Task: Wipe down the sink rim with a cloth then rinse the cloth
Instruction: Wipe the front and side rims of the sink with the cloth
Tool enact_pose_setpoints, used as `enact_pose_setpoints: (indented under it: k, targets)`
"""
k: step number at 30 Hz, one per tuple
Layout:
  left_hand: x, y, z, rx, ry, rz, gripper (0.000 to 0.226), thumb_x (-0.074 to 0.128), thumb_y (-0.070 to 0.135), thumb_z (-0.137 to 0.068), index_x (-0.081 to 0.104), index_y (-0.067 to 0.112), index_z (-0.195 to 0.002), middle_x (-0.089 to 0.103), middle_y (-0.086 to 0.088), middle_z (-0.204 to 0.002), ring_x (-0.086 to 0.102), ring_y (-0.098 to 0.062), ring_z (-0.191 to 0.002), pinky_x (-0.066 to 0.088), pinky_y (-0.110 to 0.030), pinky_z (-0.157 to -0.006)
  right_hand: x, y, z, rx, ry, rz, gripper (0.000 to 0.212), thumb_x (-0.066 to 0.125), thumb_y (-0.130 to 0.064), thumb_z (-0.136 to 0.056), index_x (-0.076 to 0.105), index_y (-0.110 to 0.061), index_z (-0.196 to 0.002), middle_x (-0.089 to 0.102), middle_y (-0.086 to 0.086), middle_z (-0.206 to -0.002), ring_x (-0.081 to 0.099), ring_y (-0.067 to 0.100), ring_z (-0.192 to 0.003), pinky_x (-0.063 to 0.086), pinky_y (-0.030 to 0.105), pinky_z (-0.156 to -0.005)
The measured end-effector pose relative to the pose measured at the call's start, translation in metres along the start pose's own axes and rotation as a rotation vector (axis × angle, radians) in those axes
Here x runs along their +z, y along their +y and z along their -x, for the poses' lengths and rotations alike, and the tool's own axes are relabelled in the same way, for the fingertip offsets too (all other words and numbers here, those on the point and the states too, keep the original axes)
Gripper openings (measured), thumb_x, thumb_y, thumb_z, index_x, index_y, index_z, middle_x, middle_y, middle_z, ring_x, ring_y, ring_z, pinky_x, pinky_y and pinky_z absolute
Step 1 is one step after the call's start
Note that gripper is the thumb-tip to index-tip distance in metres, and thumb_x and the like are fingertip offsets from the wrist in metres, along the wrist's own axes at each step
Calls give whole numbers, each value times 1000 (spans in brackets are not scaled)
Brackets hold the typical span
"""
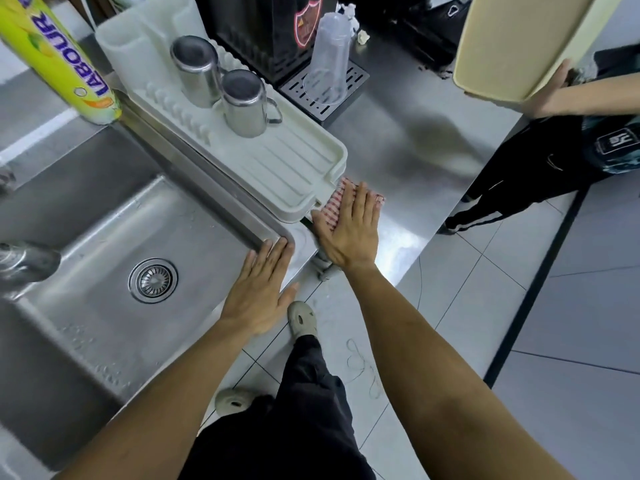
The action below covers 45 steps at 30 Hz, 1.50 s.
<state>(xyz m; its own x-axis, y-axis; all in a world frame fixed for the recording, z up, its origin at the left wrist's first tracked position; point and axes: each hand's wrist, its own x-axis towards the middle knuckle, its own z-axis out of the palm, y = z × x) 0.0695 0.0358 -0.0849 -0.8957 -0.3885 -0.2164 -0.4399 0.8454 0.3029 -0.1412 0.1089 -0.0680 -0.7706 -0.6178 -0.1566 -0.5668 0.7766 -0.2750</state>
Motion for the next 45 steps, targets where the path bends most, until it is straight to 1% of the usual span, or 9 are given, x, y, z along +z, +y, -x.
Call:
enact_pose_setpoints:
  k: [7,12,18,22,28,32,37,42,45]
  targets:
    - [0,-3,8,0,-1,-13,71,18,52,-105,0,16,-163,-6,1,-171,-12,-17,-156,-5,-39,-126,2,18,14,-162,23,-6,73,10,-50,-102,15,-10,-164,10,13,-172,3,28,-160,-3,42,-130]
    - [2,-8,24,-14,-10,-7,70,20,52,-106,-1,17,-163,-8,3,-171,-14,-16,-156,-5,-40,-126,-4,8,35,-189,36,-301,60,14,-38,-107,31,-18,-161,24,6,-170,11,21,-159,-5,30,-129]
    - [9,-19,66,-104,-6,46,68,17,53,-107,-3,20,-163,-7,4,-170,-15,-13,-156,-10,-38,-126,32,-46,89,-558,-42,-154,56,29,-32,-107,37,-12,-159,32,10,-167,16,28,-159,9,50,-129]
    - [10,-28,97,-174,7,97,69,17,52,-104,-5,21,-161,-5,2,-170,-11,-14,-156,-2,-43,-127,41,-73,110,-647,-132,-9,62,19,-45,-109,45,-12,-155,40,11,-162,28,32,-155,13,50,-129]
    - [12,-46,152,-257,50,152,67,17,49,-104,2,22,-163,0,4,-170,-1,-17,-157,4,-46,-127,18,-38,65,-947,-231,236,63,9,-46,-109,25,-19,-163,26,6,-169,14,27,-159,9,49,-130]
    - [17,-55,175,-254,49,142,63,22,44,-106,7,23,-164,6,4,-171,6,-18,-157,18,-48,-126,15,-41,62,-887,-193,294,61,11,-44,-108,20,-21,-164,19,4,-171,6,23,-160,1,47,-130]
    - [14,-55,178,-259,66,138,62,22,44,-106,16,19,-163,16,2,-170,24,-23,-153,32,-47,-118,56,-94,141,-515,21,38,54,39,-32,-104,45,-14,-155,40,9,-162,26,32,-155,16,54,-127]
    - [13,-53,182,-328,95,160,66,17,49,-104,17,18,-162,13,2,-170,34,-20,-148,41,-43,-106,54,-73,144,-1061,-180,140,58,37,-40,-104,45,-12,-155,44,13,-160,36,37,-150,22,55,-125]
    - [13,-55,191,-315,125,155,65,21,47,-104,21,19,-162,15,4,-170,42,-21,-141,46,-43,-98,36,-46,92,-1054,-195,278,62,25,-41,-105,35,-14,-160,36,13,-164,25,31,-155,14,49,-129]
